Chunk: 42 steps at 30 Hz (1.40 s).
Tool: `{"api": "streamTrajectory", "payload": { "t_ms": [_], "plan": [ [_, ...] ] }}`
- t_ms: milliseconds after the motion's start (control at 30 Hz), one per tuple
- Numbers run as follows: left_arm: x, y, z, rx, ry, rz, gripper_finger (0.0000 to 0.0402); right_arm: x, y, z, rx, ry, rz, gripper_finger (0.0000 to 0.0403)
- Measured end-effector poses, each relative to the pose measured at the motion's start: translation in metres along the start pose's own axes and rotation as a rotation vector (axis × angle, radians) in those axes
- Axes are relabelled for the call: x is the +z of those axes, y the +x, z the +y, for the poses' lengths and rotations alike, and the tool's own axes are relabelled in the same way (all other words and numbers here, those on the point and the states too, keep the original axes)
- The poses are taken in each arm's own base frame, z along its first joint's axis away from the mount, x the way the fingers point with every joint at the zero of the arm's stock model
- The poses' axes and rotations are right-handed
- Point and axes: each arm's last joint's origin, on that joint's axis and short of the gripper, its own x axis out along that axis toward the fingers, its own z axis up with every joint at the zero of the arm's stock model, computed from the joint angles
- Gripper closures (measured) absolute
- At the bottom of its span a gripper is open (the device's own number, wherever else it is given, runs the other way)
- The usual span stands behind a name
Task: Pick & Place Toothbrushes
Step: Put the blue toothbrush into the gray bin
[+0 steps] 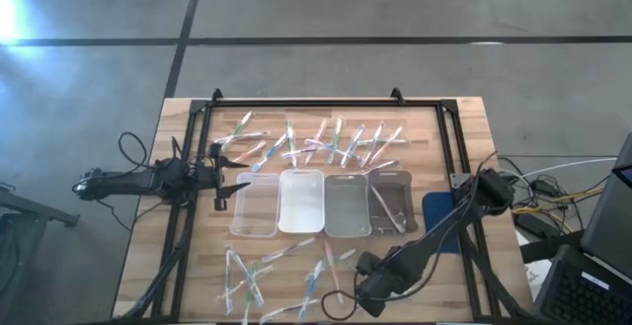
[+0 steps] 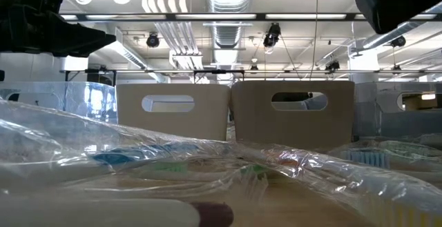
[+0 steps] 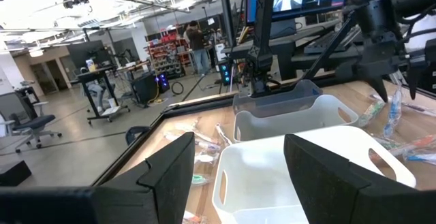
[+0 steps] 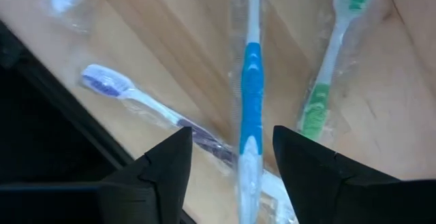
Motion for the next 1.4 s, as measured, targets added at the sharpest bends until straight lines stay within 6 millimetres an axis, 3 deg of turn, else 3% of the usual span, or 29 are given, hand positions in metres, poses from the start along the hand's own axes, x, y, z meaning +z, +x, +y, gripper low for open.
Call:
{"api": "streamTrajectory", "payload": {
  "t_ms": [367, 1167, 1400],
  "plan": [
    [0.0, 0.0, 0.0, 0.001, 0.0, 0.0, 0.017, 0.004, 0.017, -0.003, -0.049, -0.02, -0.007, 0.0221],
    [0.0, 0.0, 0.0, 0.001, 0.0, 0.0, 0.017, 0.006, 0.017, -0.003, -0.051, -0.023, -0.04, 0.0375],
    [0.0, 0.0, 0.0, 0.0, 0.0, 0.0, 0.017, 0.006, 0.01, 0.002, -0.027, -0.03, -0.039, 0.0377]
  ]
}}
